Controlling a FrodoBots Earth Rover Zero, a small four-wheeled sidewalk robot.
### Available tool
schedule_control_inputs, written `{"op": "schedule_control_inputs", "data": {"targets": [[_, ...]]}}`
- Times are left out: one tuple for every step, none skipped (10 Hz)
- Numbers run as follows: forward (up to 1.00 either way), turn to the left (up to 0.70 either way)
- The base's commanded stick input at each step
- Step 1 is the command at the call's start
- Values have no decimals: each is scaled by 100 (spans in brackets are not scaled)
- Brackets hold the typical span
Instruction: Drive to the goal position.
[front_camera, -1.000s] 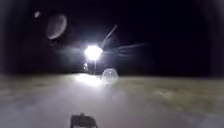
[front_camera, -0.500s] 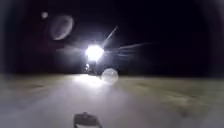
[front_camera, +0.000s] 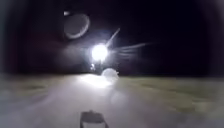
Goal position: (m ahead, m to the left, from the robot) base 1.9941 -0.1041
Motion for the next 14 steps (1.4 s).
{"op": "schedule_control_inputs", "data": {"targets": [[85,15],[85,12],[85,9],[85,6],[85,4],[85,3],[85,3],[85,3],[85,3],[85,3],[85,3],[85,2],[85,2],[85,2]]}}
